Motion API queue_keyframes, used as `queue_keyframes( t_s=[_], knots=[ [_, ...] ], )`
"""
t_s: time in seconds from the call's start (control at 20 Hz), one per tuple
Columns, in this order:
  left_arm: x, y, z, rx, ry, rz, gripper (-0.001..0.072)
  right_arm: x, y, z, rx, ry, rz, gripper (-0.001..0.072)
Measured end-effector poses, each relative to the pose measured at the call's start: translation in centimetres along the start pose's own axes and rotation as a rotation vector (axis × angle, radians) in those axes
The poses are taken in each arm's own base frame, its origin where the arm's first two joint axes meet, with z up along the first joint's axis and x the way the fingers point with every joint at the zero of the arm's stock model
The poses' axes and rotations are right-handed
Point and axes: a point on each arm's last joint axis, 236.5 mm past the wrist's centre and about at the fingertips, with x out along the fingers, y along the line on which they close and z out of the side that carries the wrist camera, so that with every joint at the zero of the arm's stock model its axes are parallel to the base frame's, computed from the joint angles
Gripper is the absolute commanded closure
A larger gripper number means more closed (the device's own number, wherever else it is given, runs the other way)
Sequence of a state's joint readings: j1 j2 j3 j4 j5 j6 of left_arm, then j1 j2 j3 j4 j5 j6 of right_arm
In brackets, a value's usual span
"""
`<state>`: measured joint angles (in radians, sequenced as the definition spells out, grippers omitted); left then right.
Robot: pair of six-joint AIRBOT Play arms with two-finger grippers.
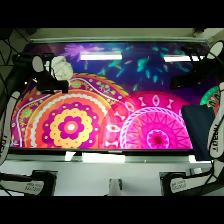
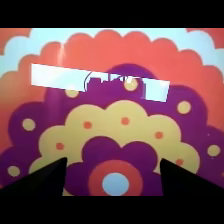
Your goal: Fold the shirts.
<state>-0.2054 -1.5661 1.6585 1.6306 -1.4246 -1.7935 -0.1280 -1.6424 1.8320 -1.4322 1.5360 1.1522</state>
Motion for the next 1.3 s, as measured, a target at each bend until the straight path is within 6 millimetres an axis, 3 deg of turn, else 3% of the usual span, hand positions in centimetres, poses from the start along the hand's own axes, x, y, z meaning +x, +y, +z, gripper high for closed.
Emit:
queue_keyframes(
  t_s=[0.85, 1.05, 1.25, 1.3],
  knots=[
    [0.1, -0.1, 0.3, 0.001, -0.012, -0.003, -0.0008, 0.0, 0.0, 0.0, 0.0, 0.0, 0.0, 0.0027],
    [0.3, -0.9, 2.8, 0.006, -0.113, -0.028, -0.0008, 0.0, -0.1, 0.4, 0.0, -0.015, -0.006, 0.0027],
    [-0.3, -2.3, 7.4, 0.009, -0.31, -0.075, -0.0003, -0.1, -0.8, 1.9, 0.0, -0.078, -0.033, 0.0027],
    [-0.6, -2.7, 8.8, 0.01, -0.37, -0.089, 0.0069, -0.1, -0.9, 2.3, 0.0, -0.098, -0.039, 0.0027]
  ],
)
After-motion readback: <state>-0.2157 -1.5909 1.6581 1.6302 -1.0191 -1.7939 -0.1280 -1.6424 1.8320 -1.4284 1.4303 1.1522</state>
